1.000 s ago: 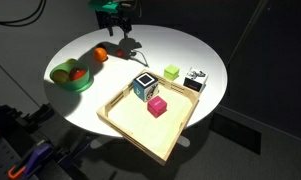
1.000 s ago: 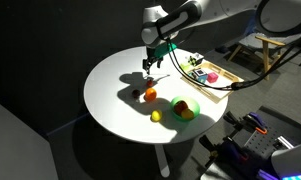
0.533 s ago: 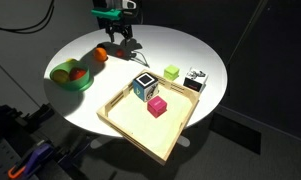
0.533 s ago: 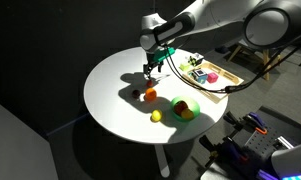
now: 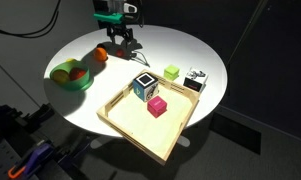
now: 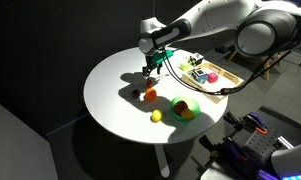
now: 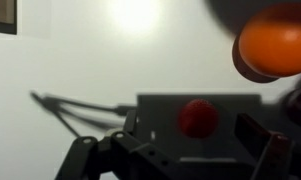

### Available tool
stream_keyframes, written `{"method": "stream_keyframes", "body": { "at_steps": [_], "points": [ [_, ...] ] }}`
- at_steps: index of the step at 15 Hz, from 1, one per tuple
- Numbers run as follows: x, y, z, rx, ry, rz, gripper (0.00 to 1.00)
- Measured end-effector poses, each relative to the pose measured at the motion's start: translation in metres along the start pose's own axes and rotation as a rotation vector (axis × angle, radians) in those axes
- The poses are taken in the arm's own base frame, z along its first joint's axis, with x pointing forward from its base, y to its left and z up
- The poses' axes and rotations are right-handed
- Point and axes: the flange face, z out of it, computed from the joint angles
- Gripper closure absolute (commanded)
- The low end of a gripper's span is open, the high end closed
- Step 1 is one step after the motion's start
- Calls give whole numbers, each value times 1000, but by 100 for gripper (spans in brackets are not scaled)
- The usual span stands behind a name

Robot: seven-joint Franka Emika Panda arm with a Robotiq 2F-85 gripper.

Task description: Put the small red fruit in the green bowl

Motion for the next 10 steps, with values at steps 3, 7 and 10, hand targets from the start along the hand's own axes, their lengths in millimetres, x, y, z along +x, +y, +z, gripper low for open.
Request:
{"method": "stream_keyframes", "body": {
  "at_steps": [3, 7, 10],
  "points": [
    [6, -2, -2, -1, 15, -2, 0],
    [12, -3, -4, -2, 21, -3, 0],
    [15, -4, -1, -3, 16, -4, 0]
  ]
}}
